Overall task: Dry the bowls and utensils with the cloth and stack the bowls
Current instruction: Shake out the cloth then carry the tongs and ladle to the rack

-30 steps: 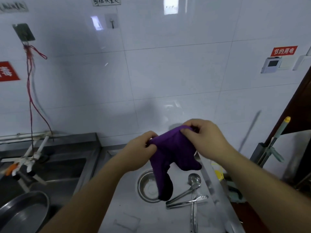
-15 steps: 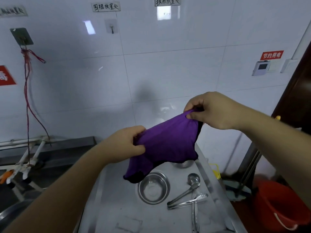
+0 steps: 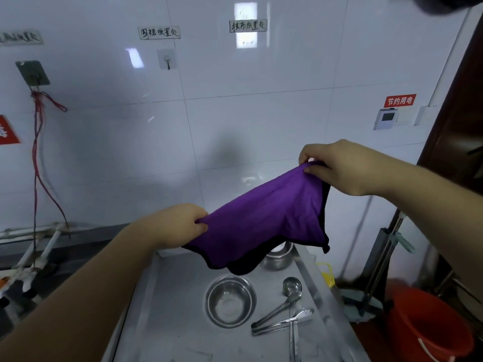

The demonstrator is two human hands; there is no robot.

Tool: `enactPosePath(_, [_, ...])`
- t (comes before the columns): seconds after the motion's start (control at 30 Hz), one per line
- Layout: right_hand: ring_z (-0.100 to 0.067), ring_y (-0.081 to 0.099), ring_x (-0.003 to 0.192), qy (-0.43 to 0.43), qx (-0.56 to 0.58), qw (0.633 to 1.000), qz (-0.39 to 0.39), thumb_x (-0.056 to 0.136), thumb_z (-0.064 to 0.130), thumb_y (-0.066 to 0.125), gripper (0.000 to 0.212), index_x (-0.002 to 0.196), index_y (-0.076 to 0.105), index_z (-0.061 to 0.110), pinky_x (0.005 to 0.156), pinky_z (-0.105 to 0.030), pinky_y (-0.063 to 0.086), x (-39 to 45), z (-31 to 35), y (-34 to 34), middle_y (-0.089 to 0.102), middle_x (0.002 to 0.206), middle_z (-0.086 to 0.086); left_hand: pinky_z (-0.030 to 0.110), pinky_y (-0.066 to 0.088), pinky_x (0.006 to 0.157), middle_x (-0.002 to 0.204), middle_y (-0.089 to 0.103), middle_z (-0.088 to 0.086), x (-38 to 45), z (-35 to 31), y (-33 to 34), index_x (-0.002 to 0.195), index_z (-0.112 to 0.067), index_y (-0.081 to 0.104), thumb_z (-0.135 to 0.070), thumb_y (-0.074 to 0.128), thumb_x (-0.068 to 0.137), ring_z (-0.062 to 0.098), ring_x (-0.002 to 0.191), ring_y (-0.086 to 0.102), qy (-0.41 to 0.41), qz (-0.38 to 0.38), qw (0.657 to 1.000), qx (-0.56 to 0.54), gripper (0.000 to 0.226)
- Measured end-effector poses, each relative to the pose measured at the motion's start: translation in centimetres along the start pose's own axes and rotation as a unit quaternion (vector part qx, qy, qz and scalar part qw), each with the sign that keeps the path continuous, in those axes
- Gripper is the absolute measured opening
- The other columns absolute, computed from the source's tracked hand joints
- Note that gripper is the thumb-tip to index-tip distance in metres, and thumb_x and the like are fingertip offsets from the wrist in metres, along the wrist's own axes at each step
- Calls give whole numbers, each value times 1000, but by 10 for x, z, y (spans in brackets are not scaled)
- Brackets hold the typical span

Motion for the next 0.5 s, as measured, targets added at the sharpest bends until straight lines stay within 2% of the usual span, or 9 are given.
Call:
enactPosePath(0.07, [-5,63,76,16,-3,1000,5,107,29,57,10,103,57,38,66,-21,44,-6,-19,-1,71,88,11,26,43,67,85,67,-4,-1,-3,-2,91,-19,69,-35,57,107,12,78,62,16,-14,1000,-8,25])
enactPosePath(0.13, [1,64,81,34,23,999,22,104,29,63,13,101,60,40,68,-18,43,-14,-38,1,70,92,17,25,44,68,85,67,-7,-3,-6,-9,90,-26,68,-36,61,105,10,79,62,34,-49,997,-42,20])
enactPosePath(0.27, [9,62,90,58,60,993,79,98,23,72,17,103,70,40,78,-19,47,-28,-64,15,72,97,20,25,45,68,86,66,-7,-2,-9,-20,90,-31,62,-41,73,97,9,79,61,46,-84,991,-89,16])
enactPosePath(0.4, [-1,63,95,45,35,993,108,97,21,72,18,110,73,33,87,-25,50,-30,-66,32,69,104,20,21,40,64,88,65,-13,5,-15,-21,96,-37,57,-41,80,89,2,78,59,41,-72,996,-26,24])
enactPosePath(0.5, [-3,56,90,4,-40,993,112,99,25,69,11,110,68,29,79,-20,39,-28,-61,46,59,98,20,20,41,66,89,63,-16,9,-21,-28,96,-36,61,-47,83,83,5,81,60,43,-78,995,44,28])
Point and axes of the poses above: each hand's wrist, its own x-axis towards the middle knuckle, its own y-axis out of the palm, z = x × y, the point moved 9 cm from there along x, towards the middle knuckle
